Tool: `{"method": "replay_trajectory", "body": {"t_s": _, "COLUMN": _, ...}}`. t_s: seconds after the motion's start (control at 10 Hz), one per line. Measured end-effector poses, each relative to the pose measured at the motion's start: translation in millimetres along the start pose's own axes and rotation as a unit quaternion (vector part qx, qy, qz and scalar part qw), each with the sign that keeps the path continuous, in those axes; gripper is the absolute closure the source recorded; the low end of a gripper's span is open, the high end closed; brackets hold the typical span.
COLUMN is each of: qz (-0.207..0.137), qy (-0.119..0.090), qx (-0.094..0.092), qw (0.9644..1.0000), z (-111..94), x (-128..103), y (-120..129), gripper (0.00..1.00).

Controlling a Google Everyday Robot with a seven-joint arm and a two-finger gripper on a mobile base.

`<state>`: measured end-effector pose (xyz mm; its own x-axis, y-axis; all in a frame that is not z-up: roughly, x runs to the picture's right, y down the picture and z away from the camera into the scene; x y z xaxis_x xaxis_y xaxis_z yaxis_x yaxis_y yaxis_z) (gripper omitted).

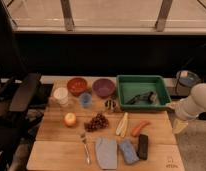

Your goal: Place brush in table surface

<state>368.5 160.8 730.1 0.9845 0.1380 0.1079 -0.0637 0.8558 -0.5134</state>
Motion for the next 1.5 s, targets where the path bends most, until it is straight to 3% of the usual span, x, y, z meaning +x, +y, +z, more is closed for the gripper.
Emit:
{"method": "replay_trajectory", "body": {"t_s": 0.3, "qz": 0.0, "qy": 0.001, "qx": 0.001, "qw": 1.0, "z": 0, "x": 0, "y": 0, "gripper": 0.2}}
{"method": "replay_trajectory", "body": {"t_s": 0.5, "qz": 0.0, "qy": -0.004, "qx": 0.014, "qw": 0.9999, "z": -5, "x": 1, "y": -5, "gripper": 0.2}}
{"method": "replay_trajectory", "body": {"t_s": 0.9, "qz": -0.029, "qy": 0.0, "qx": 0.066, "qw": 0.9974, "z": -46, "x": -21, "y": -71, "gripper": 0.2}}
{"method": "replay_trajectory", "body": {"t_s": 1.2, "qz": -0.069, "qy": 0.017, "qx": 0.087, "qw": 0.9937, "z": -45, "x": -49, "y": -121, "gripper": 0.2}}
{"method": "replay_trajectory", "body": {"t_s": 1.5, "qz": -0.103, "qy": 0.011, "qx": 0.089, "qw": 0.9907, "z": -31, "x": -88, "y": -155, "gripper": 0.2}}
